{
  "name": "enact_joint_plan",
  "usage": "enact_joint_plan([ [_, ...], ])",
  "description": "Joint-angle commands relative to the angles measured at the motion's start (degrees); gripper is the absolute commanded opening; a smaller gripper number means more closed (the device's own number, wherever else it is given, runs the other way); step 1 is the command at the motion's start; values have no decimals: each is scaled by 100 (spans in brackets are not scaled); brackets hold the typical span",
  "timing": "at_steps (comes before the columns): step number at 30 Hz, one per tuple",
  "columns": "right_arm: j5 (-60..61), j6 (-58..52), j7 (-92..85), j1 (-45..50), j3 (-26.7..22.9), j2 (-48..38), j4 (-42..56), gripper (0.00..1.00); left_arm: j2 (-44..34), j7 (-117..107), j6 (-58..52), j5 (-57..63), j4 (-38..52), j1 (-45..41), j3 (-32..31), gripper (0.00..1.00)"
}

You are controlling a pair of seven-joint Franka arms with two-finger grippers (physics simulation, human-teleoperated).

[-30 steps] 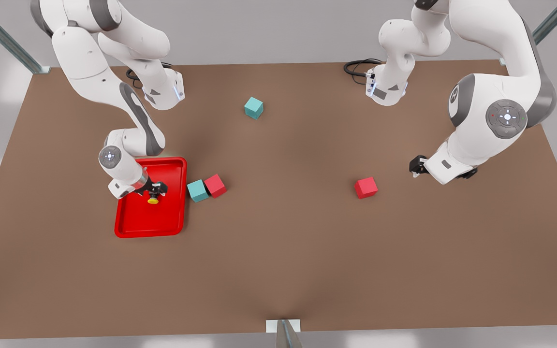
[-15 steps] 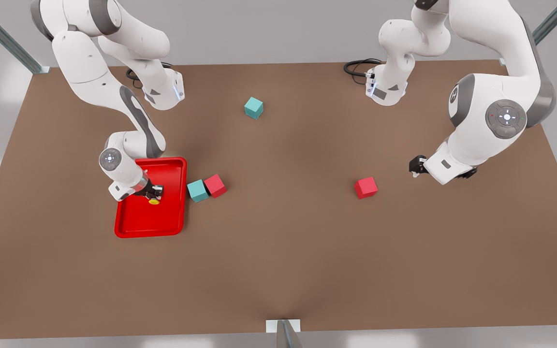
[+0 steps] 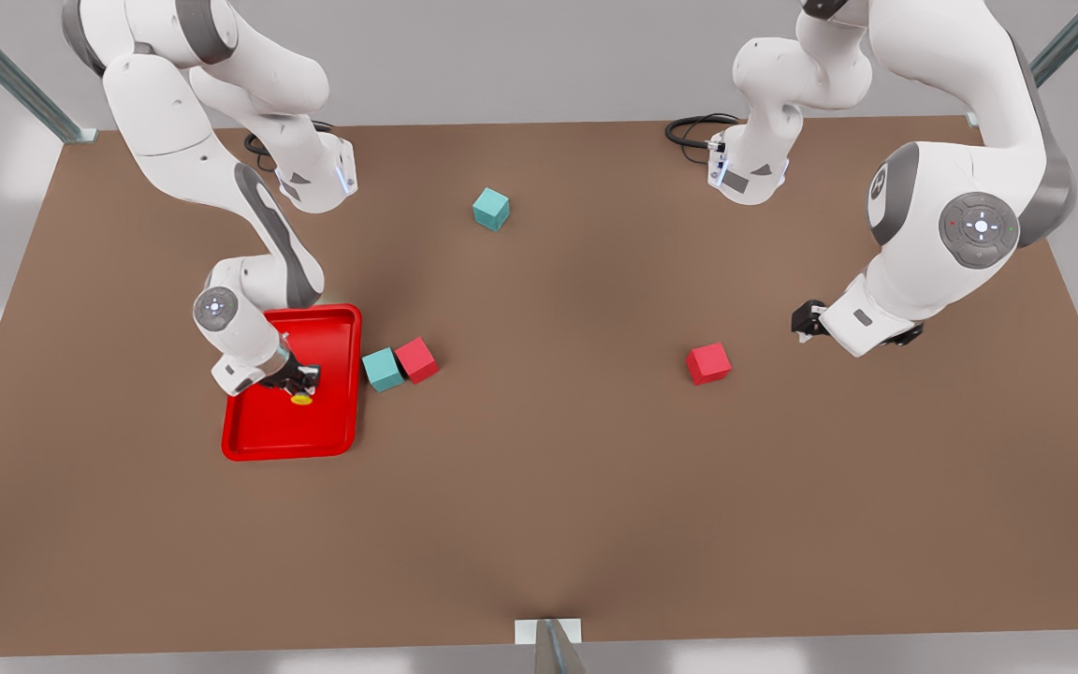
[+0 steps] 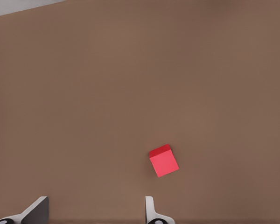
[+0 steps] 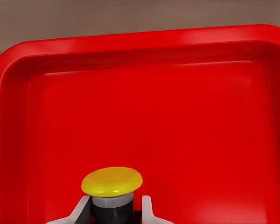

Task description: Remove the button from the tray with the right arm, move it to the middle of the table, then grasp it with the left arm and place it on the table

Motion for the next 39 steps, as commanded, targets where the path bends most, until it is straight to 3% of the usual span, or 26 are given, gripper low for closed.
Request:
enact_joint_plan([
  [1,-6,-57,255,9,120,6,66,49,-1,-10,-12,4,3,-14,-40,100],
  [6,-6,-531,386,27,287,23,443,49,-1,-10,-12,4,3,-14,-40,100],
  [10,29,-962,931,167,648,32,884,49,-10,-10,-12,4,3,-14,-40,100],
  [12,29,-1050,1582,211,1061,32,1006,49,-10,-10,-12,4,3,-14,-40,100],
  [15,38,-1736,2512,869,1123,128,1700,49,-10,-10,-39,4,3,-14,-40,100],
  [19,38,-2395,3831,1933,1105,875,3115,49,-10,-10,-47,4,3,-14,-40,100],
  [23,-23,-3027,4869,2707,1070,2211,5058,49,-10,-10,-47,4,3,-14,-40,100],
  [26,-6,-3308,5449,3384,560,2818,6033,49,-10,-10,-47,4,3,-14,-40,100],
  [29,3,-3985,5765,3735,516,3635,7492,49,-10,-18,-47,4,3,-14,-40,100],
  [32,3,-4258,6055,3973,516,4040,8029,49,-1,-10,-39,4,3,-14,-40,100],
  [39,3,-4082,5721,4078,516,4567,8126,49,-1,-10,-47,4,3,-14,-40,100],
])
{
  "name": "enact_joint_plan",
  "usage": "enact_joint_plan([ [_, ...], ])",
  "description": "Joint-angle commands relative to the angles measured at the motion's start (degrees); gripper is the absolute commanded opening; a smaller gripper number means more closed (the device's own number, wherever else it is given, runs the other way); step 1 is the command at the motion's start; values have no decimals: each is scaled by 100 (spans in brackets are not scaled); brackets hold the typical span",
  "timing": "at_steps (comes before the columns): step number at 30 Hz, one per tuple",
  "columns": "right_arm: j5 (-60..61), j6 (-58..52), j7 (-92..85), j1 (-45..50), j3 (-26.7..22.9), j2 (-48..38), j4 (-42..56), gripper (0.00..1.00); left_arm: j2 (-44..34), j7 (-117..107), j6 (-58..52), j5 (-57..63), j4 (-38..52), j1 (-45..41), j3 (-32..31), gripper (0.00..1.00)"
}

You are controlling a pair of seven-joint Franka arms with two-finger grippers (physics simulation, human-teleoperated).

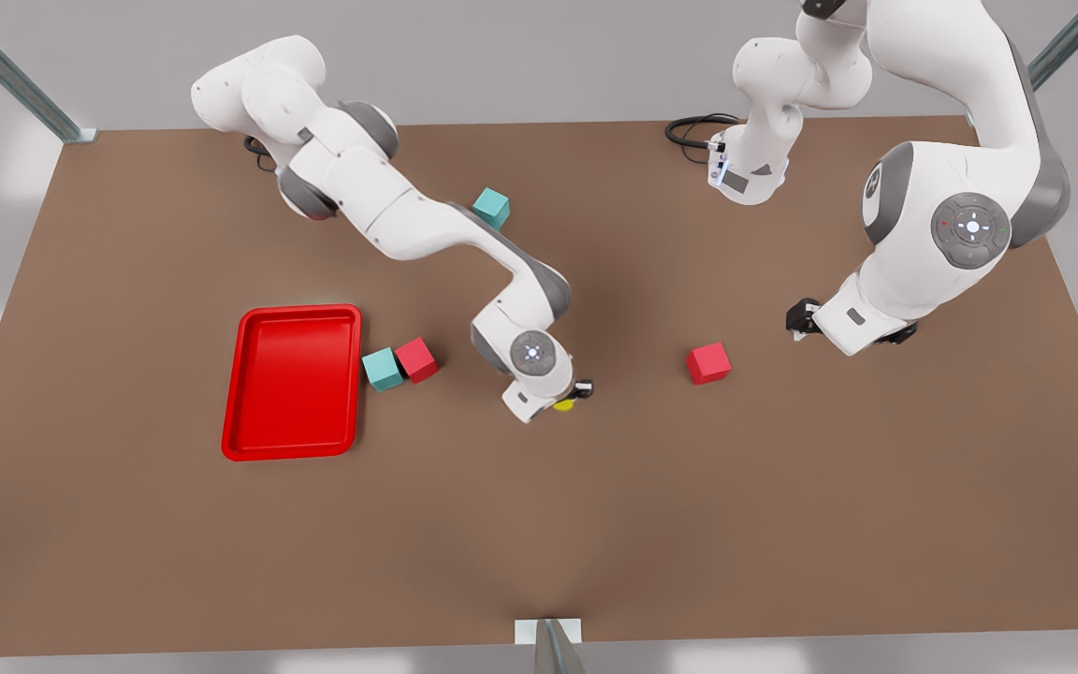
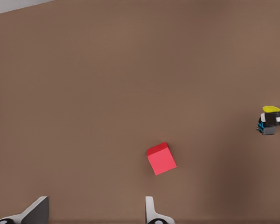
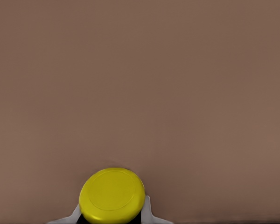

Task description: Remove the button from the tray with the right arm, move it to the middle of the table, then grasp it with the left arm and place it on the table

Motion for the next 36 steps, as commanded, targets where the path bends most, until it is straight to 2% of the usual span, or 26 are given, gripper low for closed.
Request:
enact_joint_plan([
  [1,-6,-88,1534,49,-3,61,7,50,-6,-9,-5,4,3,1,1,100],
  [2,-6,-88,1481,41,6,61,7,51,-15,-9,-5,4,3,1,1,100],
  [3,-6,-97,1481,41,6,61,7,57,-15,-9,-5,4,3,1,1,100],
  [4,-6,-97,1472,41,6,61,7,86,-6,-79,-5,4,3,1,-8,100],
  [5,-15,-97,1358,41,-3,52,7,100,-15,-79,-5,4,3,1,-25,100],
  [7,38,-97,1244,-135,50,-53,-2,100,-6,-88,-5,4,3,1,-34,100],
  [9,55,-210,524,-635,76,-790,-72,100,-6,-97,-5,-5,3,1,-43,100],
  [10,12,-1377,-3,-978,41,-1502,-116,100,73,-88,-180,-31,12,18,-323,100],
  [11,12,-2441,-1186,-1776,58,-1994,-98,100,301,-376,-479,-67,125,18,-894,100],
  [12,3,-2794,-2481,-2560,50,-2469,-116,100,688,-2028,-506,-286,143,18,-1659,100],
  [13,-15,-2927,-3879,-3298,6,-3014,-545,100,1268,-2978,-32,-348,354,9,-2459,100],
  [14,-234,-2471,-4345,-3791,6,-4138,-2002,100,1619,-3778,829,-278,354,-8,-2942,100],
  [15,-252,-1539,-4794,-4134,6,-5088,-3374,100,1918,-4350,1286,-33,345,-52,-3259,100],
  [16,-235,-1257,-4795,-4257,6,-5529,-4062,100,2427,-5262,1873,538,363,-737,-3251,100],
  [17,-252,-1292,-4742,-4240,32,-5503,-3790,100,2876,-5862,2604,952,363,-931,-3251,100],
  [19,-243,-1493,-4803,-4257,23,-5476,-3562,100,3351,-5871,3369,1041,354,-1028,-3242,100],
  [20,-243,-2108,-4716,-4248,23,-5467,-3307,100,3527,-5880,3527,1102,354,-1028,-3198,100],
  [22,-287,-2461,-4355,-4239,50,-5476,-3280,100,3702,-5880,3967,1392,319,-1028,-3049,100],
  [26,-314,-2487,-4338,-4275,6,-5467,-3148,100,3888,-5564,4099,2095,73,-826,-2882,100],
  [33,-287,-2399,-4302,-4328,67,-5327,-2928,100,4063,-5326,4310,2139,-59,-826,-2803,100],
  [34,-725,-2373,-4302,-3801,50,-5098,-2867,100,4099,-5326,4319,2139,-59,-817,-2803,100],
  [36,-1140,-2373,-4267,-3510,50,-4966,-2858,100,4134,-5326,4319,2139,-59,-817,-2794,100],
])
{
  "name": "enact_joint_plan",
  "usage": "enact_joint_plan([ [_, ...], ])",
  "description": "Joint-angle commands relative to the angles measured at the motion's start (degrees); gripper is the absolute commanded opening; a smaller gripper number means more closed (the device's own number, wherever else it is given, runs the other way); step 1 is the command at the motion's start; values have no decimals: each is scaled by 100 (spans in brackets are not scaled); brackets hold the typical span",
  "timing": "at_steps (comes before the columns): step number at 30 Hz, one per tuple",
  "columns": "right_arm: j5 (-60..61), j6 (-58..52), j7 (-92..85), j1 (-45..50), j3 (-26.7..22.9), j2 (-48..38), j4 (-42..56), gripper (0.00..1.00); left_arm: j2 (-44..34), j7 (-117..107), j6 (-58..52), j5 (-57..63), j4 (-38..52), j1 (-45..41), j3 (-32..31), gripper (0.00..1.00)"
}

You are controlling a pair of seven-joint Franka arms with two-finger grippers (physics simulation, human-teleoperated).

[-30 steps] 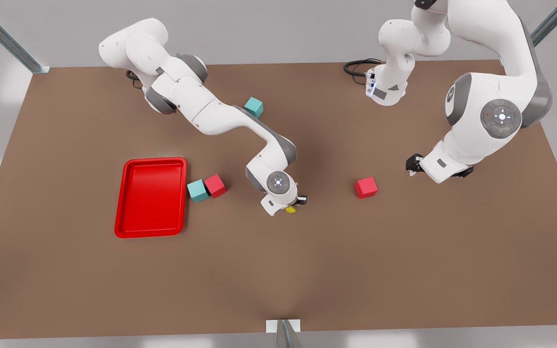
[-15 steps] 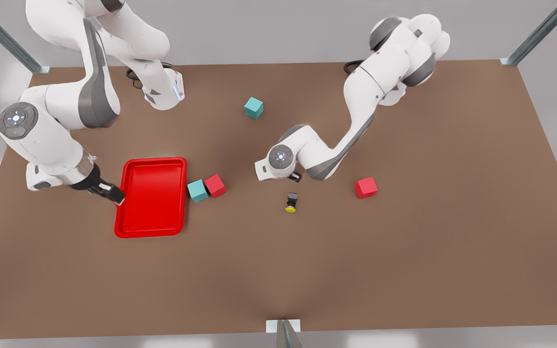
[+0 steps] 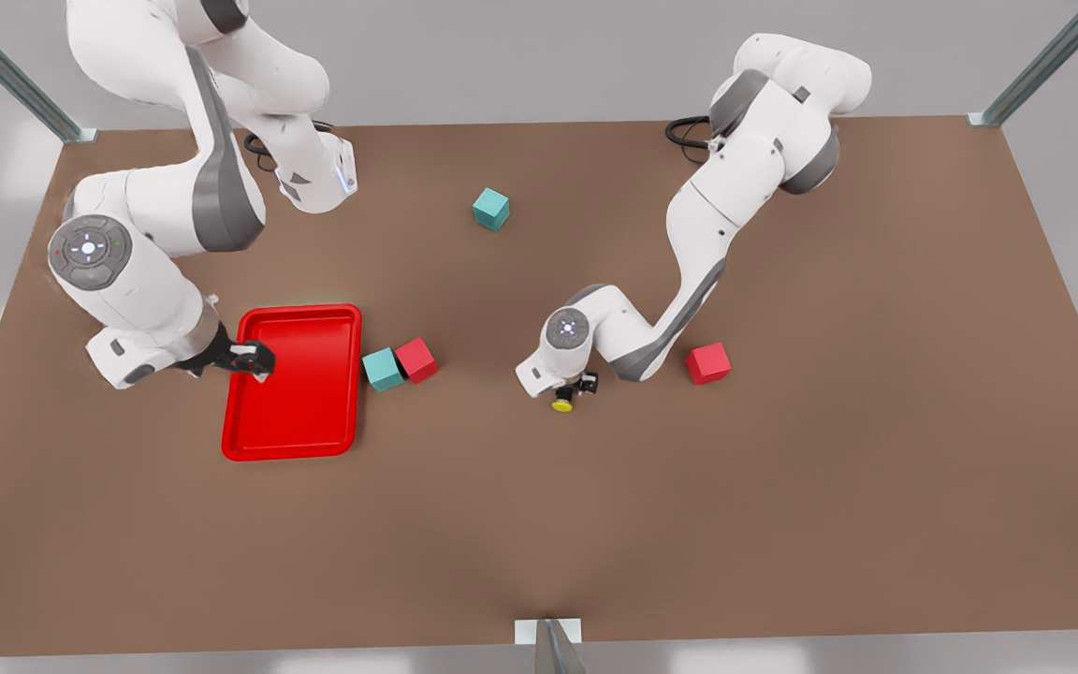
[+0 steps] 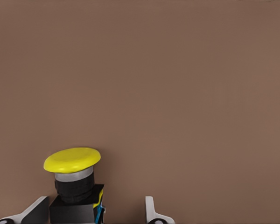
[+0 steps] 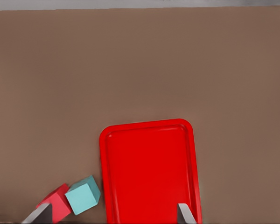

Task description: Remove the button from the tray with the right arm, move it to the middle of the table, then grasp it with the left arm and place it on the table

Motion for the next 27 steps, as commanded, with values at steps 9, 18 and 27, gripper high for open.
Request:
enact_joint_plan([
  [9,325,88,-1096,-358,-19,138,119,100,4,-1274,194,44,2,45,6,85],
  [18,299,114,-1087,-261,-1,199,119,100,-137,-1230,-96,61,-24,80,15,68],
  [27,237,114,-1096,-358,-10,199,119,100,-145,-1230,-219,61,-59,142,6,47],
])
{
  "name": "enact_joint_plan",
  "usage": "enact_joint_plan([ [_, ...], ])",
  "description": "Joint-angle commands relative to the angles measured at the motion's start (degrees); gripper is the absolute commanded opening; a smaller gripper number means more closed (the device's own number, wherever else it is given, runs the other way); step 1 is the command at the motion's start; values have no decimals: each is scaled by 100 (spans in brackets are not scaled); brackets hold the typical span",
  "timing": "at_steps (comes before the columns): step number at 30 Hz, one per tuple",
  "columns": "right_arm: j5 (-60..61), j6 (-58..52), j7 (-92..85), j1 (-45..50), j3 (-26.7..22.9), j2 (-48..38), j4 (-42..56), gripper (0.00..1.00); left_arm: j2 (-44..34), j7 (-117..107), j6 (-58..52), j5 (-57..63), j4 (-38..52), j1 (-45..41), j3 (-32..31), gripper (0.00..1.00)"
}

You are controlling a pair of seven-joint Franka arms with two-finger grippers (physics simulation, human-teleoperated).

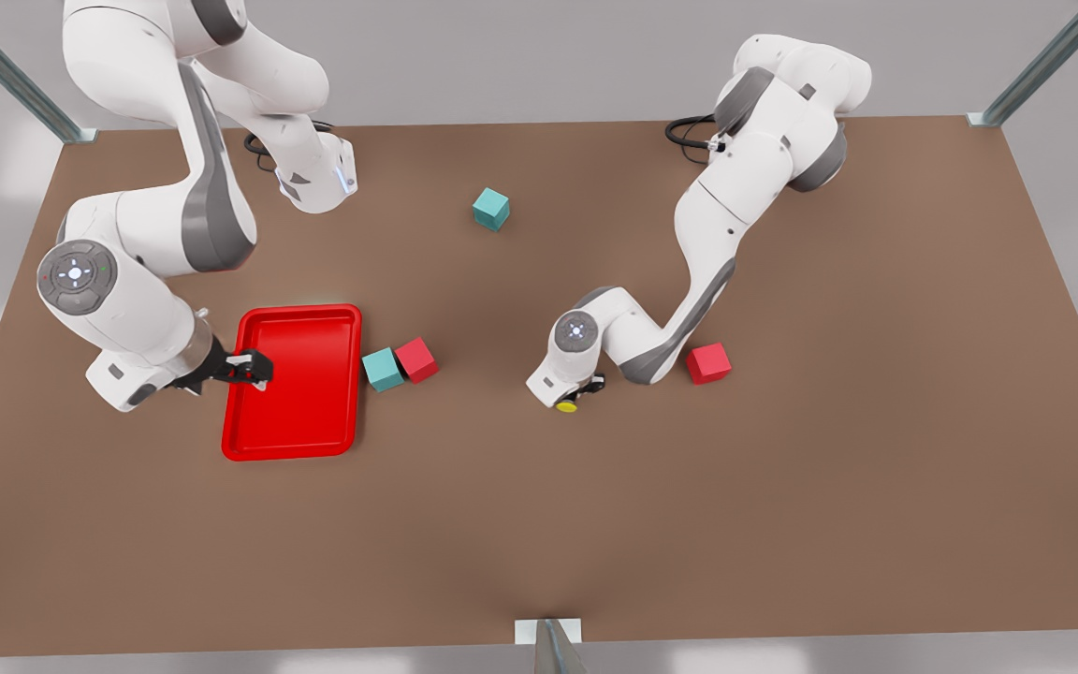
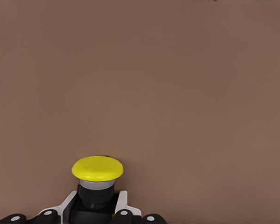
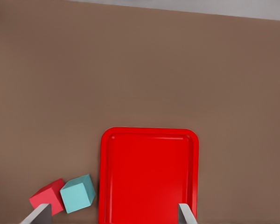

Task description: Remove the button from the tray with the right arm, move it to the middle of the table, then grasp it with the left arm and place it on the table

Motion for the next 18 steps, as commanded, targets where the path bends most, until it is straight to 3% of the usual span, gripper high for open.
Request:
enact_joint_plan([
  [1,-28,3,-252,11,-10,6,-3,100,-28,-259,-212,-14,17,-7,-5,47],
  [6,-2,126,-243,81,16,103,-12,100,-133,-276,-484,-58,114,1,-5,47],
  [9,-19,135,-252,177,25,138,-12,100,-142,-346,-889,-67,351,1,-14,41],
  [13,-37,135,-244,231,25,173,-12,100,-186,-2005,-1706,-14,685,-60,4,41],
  [14,-37,126,-252,231,25,173,-12,100,-221,-2848,-1715,-5,694,-78,100,41],
  [16,-28,135,-243,239,25,182,-12,100,-239,-4775,-1803,-23,1019,-1115,1348,41],
  [17,-28,135,-243,239,25,182,-12,100,-239,-5759,-1873,3,1089,-1159,1515,41],
  [18,-28,135,-252,239,25,182,-12,100,-248,-6936,-2128,749,1142,-1159,1516,41],
])
